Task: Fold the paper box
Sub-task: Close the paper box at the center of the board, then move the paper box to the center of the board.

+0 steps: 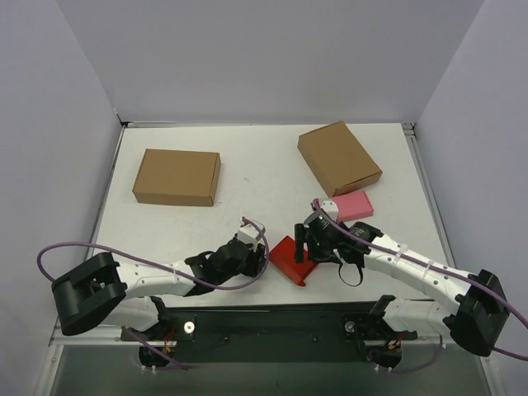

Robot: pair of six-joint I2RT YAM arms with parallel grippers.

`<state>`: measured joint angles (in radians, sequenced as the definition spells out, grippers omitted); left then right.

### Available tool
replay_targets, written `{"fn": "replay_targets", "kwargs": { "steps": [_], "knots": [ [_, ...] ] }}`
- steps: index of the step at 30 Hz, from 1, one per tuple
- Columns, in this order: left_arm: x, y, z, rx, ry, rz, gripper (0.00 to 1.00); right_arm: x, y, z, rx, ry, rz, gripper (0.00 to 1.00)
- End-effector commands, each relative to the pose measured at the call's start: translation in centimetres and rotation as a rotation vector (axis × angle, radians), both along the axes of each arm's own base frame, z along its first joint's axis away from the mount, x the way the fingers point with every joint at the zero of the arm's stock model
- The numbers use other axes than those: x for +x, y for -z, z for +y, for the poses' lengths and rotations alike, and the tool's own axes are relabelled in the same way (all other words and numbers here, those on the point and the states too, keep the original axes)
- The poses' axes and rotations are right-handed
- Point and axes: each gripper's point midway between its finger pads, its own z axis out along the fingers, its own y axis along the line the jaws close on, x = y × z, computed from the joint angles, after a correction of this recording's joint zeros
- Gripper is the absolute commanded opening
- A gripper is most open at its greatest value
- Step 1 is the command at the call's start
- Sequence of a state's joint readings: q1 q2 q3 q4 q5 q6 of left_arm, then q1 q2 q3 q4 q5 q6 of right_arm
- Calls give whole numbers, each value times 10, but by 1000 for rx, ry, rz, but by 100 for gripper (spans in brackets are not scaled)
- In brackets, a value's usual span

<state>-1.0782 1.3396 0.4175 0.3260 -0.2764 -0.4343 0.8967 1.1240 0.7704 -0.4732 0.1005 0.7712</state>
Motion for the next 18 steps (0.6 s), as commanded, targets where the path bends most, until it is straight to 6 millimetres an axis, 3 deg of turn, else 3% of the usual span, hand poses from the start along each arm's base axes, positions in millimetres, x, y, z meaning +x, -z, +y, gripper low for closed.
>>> {"fn": "replay_targets", "kwargs": {
  "steps": [1,5,8,12,14,18],
  "knots": [
    [15,-50,-3,-92,-81,-46,54,19,-2,7,30,-187,-2,71],
    [2,-63,-16,-200,-53,24,52,29,13,15,46,-295,39,72],
    [-11,-58,-36,-259,5,120,44,28,27,18,39,-352,71,72],
    [-24,-26,-55,-241,58,240,37,32,38,24,86,-362,73,73],
    [-24,-26,-65,-280,73,258,36,31,44,24,90,-363,77,73],
    [-19,-7,-74,-250,65,275,35,24,53,23,103,-366,109,73]
  ]
}}
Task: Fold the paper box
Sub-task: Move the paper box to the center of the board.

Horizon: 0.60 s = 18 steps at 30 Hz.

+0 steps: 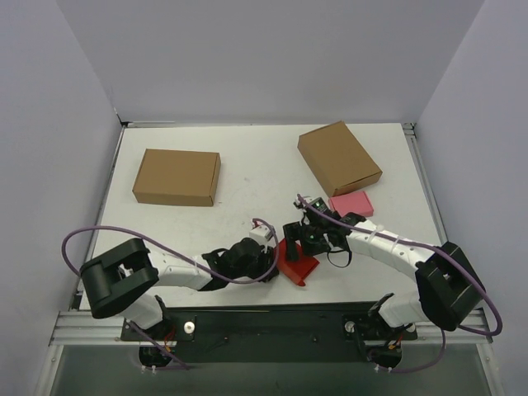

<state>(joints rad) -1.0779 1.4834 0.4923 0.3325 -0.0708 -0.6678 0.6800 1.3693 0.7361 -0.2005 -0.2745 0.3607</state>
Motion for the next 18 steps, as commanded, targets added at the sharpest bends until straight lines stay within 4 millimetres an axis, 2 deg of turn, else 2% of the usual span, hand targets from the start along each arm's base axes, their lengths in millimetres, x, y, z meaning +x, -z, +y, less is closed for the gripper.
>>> {"fn": "replay_targets", "kwargs": {
  "steps": [1,9,10,12,13,15,16,18],
  "knots": [
    [14,-21,-34,-123,10,-5,34,-6,7,4,34,-42,16,73],
    [38,-3,-40,-94,-9,-5,31,-13,21,-7,-57,-37,-14,78],
    [35,-2,-42,-101,11,9,31,-13,23,-9,-75,-32,-15,78],
    [42,5,-38,-87,-6,17,31,-13,27,-15,-145,-16,-33,79],
    [45,5,-38,-86,-11,17,31,-4,28,-23,-216,9,-77,79],
    [53,8,-34,-76,-28,17,31,-7,28,-28,-313,2,-115,78],
    [54,9,-31,-70,-31,19,33,0,30,-37,-386,35,-153,78],
    [58,2,-27,-79,-41,0,40,3,29,-37,-423,55,-166,77]
  ]
}}
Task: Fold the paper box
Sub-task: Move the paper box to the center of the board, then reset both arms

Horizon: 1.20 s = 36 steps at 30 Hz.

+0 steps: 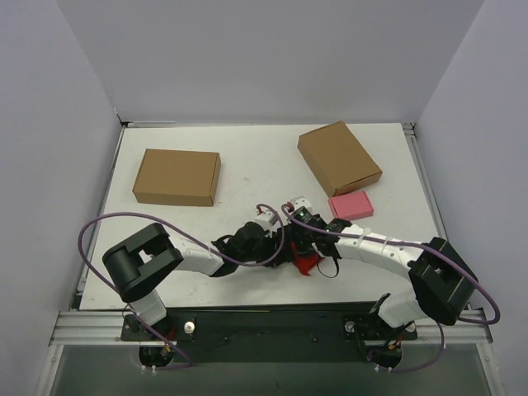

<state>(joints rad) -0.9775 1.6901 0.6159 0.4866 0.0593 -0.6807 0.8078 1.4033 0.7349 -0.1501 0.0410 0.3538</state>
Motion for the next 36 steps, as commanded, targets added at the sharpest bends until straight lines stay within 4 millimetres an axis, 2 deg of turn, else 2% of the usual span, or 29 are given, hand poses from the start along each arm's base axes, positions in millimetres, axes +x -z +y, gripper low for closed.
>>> {"fn": "replay_targets", "kwargs": {
  "steps": [1,2,4,6,9,10,12,13,14,16,17,19,20,21,24,25,26,27,29,31,32,33,36],
  "knots": [
    [17,4,15,37,-46,-41,46,-14,24,-33,-240,103,27,76],
    [19,-9,17,21,-54,-70,48,-12,24,-35,-248,128,19,75],
    [22,-13,32,57,-91,-104,54,-10,26,-38,-259,184,13,71],
    [25,-26,49,60,-140,-148,56,-1,24,-41,-281,227,-22,63],
    [25,-37,75,77,-196,-183,59,14,20,-42,-321,277,-67,59],
    [25,-34,88,108,-218,-173,60,18,20,-46,-338,295,-72,59],
    [26,-46,103,102,-249,-190,61,30,21,-49,-354,339,-84,59],
    [29,-43,119,139,-286,-178,61,36,22,-55,-358,377,-79,59],
    [28,-58,124,114,-300,-197,61,40,22,-57,-359,393,-83,59],
    [30,-62,144,138,-348,-200,63,51,20,-62,-372,410,-105,59],
    [30,-77,150,102,-366,-227,63,57,20,-68,-377,428,-104,59],
    [28,-80,166,110,-394,-220,64,67,17,-75,-389,441,-114,60],
    [31,-92,175,84,-423,-235,65,73,17,-84,-395,466,-110,61],
    [30,-96,179,81,-432,-239,65,76,17,-87,-398,467,-107,61],
    [29,-105,196,86,-458,-249,65,89,11,-88,-357,469,-114,62],
    [27,-105,200,96,-463,-242,65,93,7,-84,-339,437,-121,64],
    [27,-110,203,90,-469,-248,66,95,2,-77,-312,410,-126,70],
    [26,-108,209,108,-476,-234,66,98,-9,-70,-268,387,-145,73],
    [27,-117,214,110,-497,-238,71,95,-22,-53,-179,329,-132,79],
    [25,-120,219,125,-506,-236,75,94,-49,-44,-83,307,-166,82],
    [26,-128,219,115,-504,-253,78,91,-57,-40,-46,297,-169,90],
    [24,-131,218,113,-480,-267,80,88,-74,-40,-2,295,-201,91],
    [24,-145,222,102,-504,-280,89,80,-101,-48,64,298,-265,96]
  ]
}}
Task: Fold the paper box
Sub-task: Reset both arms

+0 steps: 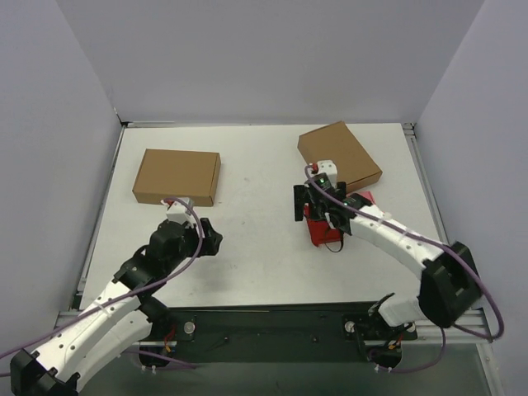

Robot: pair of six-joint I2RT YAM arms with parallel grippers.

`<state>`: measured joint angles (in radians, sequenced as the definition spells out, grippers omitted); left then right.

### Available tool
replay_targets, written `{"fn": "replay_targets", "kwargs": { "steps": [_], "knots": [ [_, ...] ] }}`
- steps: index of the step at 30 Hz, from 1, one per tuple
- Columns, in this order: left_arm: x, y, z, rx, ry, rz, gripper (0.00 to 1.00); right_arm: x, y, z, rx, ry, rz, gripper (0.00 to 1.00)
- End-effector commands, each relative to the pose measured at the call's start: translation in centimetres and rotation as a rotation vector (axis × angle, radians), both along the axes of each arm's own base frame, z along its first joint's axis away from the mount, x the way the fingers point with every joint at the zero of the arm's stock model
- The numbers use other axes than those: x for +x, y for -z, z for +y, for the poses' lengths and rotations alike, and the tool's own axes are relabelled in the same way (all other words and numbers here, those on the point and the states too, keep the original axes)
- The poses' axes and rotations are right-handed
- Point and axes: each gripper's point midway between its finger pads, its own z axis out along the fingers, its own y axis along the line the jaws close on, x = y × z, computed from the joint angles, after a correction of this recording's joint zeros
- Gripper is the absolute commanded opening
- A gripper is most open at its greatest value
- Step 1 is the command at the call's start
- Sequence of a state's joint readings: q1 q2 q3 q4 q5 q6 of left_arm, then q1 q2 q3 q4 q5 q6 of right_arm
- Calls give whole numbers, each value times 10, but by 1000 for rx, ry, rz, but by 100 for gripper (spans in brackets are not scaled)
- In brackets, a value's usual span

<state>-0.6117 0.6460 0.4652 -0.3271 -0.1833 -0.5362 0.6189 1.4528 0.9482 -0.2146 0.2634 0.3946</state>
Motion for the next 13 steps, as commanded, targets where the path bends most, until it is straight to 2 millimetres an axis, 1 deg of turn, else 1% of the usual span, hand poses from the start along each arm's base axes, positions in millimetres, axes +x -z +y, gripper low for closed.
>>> {"fn": "replay_targets", "kwargs": {
  "steps": [1,2,4,5,6,7,8,9,10,11,12,13],
  "knots": [
    [1,-38,5,-9,-10,-55,89,-16,-49,-3,116,-57,-104,96],
    [1,-43,6,-6,-13,-56,89,-16,-53,-9,130,-48,-116,96],
    [2,-54,12,13,-40,-59,89,-23,-63,-15,164,-60,-143,96],
    [3,-57,14,22,-42,-63,90,-23,-65,-24,168,-38,-154,96],
    [3,-63,16,38,-42,-75,90,-25,-71,-29,179,-39,-175,96],
    [3,-65,17,47,-40,-81,90,-29,-66,-32,188,-39,-165,96],
    [3,-67,18,66,-31,-91,90,-29,-66,-41,191,-18,-168,96],
    [3,-69,20,74,-35,-93,90,-31,-70,-45,200,-10,-184,96],
    [3,-71,21,72,-35,-96,90,-34,-66,-50,195,-3,-180,96],
    [3,-72,22,77,-40,-99,90,-35,-67,-54,193,6,-189,96],
    [3,-75,23,75,-44,-105,90,-37,-75,-58,198,17,-219,96],
    [4,-80,22,67,-45,-113,90,-39,-76,-62,192,25,-231,96]
  ]
}}
